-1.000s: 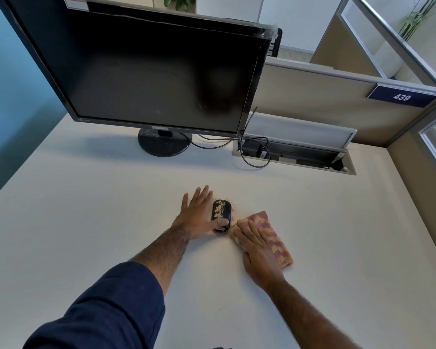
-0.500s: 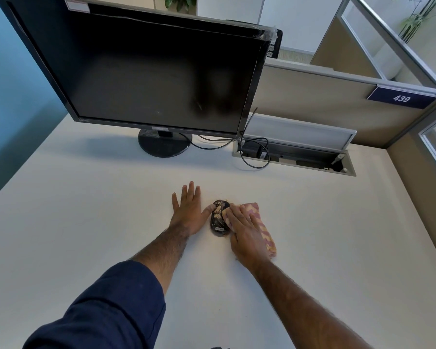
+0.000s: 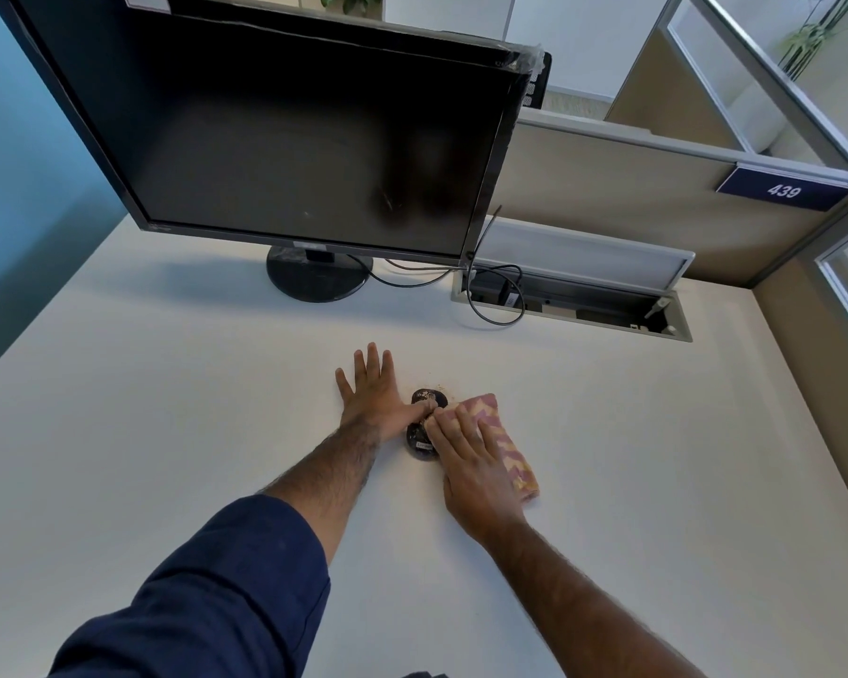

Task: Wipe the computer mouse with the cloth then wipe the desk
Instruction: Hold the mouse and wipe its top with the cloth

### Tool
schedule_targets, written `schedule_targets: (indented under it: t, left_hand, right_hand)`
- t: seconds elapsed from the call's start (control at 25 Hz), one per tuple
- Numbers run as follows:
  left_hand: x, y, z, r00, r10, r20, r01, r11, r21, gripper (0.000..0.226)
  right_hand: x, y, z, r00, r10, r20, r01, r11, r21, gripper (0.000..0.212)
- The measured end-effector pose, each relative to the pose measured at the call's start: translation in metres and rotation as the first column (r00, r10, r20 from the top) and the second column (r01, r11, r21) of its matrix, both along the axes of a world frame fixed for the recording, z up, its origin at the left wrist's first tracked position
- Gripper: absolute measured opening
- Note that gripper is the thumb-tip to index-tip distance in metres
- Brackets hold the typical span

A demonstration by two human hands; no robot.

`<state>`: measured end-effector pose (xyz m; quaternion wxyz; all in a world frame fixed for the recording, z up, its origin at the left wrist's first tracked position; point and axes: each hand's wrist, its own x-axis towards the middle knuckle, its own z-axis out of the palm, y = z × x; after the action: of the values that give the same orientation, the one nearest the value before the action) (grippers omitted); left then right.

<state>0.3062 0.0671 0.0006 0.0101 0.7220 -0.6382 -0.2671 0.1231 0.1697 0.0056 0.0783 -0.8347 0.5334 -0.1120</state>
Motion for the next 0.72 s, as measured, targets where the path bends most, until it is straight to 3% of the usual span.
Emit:
schedule_targets:
  t: [0.24, 0.44, 0.72]
  left_hand:
    - [0.001, -0.002, -0.002, 1.0, -0.005, -0.002, 0.005, 1.0, 0.022, 0.122]
    - [0.001, -0.001, -0.004, 1.0, 0.02, -0.022, -0.019, 0.999, 0.044, 0.127]
    - [0.002, -0.004, 0.002, 0.998, 0.06, -0.005, -0.059, 0.99, 0.126, 0.133]
  right_hand:
    - [-0.007, 0.016, -0.005, 0.994, 0.105, 0.037, -0.106, 0.994, 0.005, 0.072]
    - [0.004, 0.005, 0.004, 0.915, -0.247, 0.318, 0.212, 0.967, 0.14, 0.068]
    - [0.038, 0.009, 0.009, 0.955, -0.205, 0.216, 0.194, 0.978, 0.07, 0.062]
